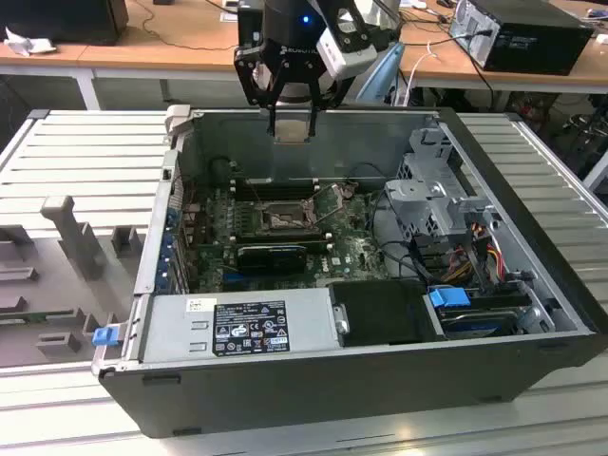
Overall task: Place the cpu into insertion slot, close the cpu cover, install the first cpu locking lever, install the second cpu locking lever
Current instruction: 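Place the cpu into insertion slot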
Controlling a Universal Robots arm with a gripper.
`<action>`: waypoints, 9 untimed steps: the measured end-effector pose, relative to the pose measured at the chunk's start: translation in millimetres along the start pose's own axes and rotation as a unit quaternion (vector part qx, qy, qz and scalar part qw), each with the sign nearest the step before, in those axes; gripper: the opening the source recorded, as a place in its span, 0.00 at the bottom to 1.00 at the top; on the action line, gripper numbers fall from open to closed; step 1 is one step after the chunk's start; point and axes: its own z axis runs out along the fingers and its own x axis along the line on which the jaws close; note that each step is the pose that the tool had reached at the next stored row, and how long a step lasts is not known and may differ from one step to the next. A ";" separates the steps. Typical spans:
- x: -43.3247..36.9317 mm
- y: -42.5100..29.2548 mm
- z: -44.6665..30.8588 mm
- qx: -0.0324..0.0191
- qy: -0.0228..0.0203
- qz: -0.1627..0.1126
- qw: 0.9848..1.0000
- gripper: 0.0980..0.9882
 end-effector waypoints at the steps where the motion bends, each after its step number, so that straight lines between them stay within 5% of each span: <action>1: 0.0 0.0 0.0 0.000 0.000 0.003 1.000 0.48; 9: 0.0 0.0 0.0 0.000 -0.001 0.016 1.000 0.48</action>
